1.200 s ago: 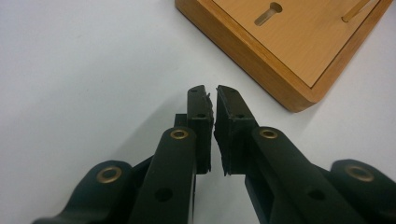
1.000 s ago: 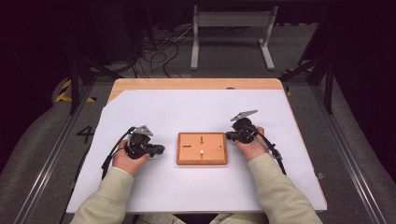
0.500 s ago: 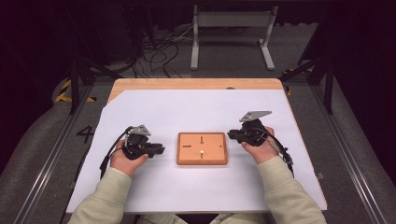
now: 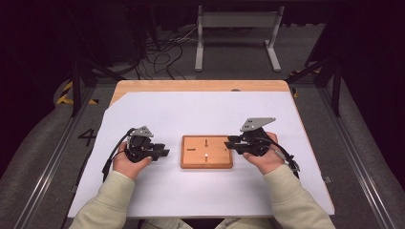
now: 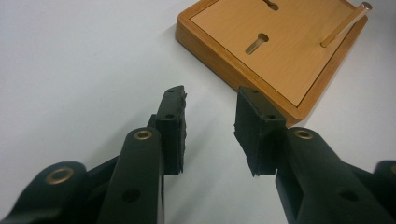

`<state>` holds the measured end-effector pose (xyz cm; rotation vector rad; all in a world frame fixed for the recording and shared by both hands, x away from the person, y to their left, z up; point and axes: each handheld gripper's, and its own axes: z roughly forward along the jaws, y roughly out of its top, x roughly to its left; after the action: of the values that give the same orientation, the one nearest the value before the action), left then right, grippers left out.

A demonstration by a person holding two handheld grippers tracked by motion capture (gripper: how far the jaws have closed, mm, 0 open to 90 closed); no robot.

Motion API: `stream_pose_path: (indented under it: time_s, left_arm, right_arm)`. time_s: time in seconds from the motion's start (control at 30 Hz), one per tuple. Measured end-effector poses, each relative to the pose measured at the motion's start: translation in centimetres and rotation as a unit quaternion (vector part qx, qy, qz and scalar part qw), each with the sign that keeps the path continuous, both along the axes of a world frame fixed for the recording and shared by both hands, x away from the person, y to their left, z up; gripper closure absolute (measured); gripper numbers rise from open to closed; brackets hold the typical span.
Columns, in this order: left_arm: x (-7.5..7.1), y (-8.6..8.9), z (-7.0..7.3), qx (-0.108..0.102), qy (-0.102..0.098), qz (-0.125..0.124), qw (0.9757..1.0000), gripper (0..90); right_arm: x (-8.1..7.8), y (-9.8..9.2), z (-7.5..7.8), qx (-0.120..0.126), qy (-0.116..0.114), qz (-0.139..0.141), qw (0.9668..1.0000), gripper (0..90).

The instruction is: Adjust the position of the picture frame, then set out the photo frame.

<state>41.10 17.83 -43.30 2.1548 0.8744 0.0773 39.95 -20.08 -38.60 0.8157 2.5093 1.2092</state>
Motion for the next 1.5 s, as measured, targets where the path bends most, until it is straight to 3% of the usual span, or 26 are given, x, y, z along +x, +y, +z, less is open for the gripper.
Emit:
stream_pose_path:
  time_s: [0.33,0.53,0.93,1.07,1.27,1.5]
  left_arm:
    - [0.2,0.1,-0.3,0.005,-0.001,0.004,1.0000,60.7]
    - [0.2,0.2,-0.3,0.006,-0.002,0.005,1.0000,60.3]
    - [0.1,0.2,-0.4,0.009,-0.002,0.006,0.9999,59.6]
    - [0.1,0.2,-0.4,0.009,-0.002,0.005,0.9999,59.4]
    - [0.1,0.2,-0.5,0.011,0.000,0.002,0.9999,59.2]
    - [0.1,0.1,-0.5,0.011,0.001,0.003,0.9999,59.2]
  right_arm:
    - [-1.4,2.2,0.9,0.003,0.004,0.043,0.9991,60.8]
    - [-1.7,3.3,0.7,0.000,0.008,0.053,0.9985,54.9]
    - [-0.8,5.5,-1.8,-0.017,0.012,0.077,0.9968,45.9]
    - [-0.4,5.9,-2.6,-0.027,0.010,0.085,0.9959,48.9]
    - [-0.3,6.5,-3.4,-0.048,0.011,0.109,0.9928,62.1]
    - [-0.4,6.9,-3.9,-0.057,-0.007,0.120,0.9912,73.2]
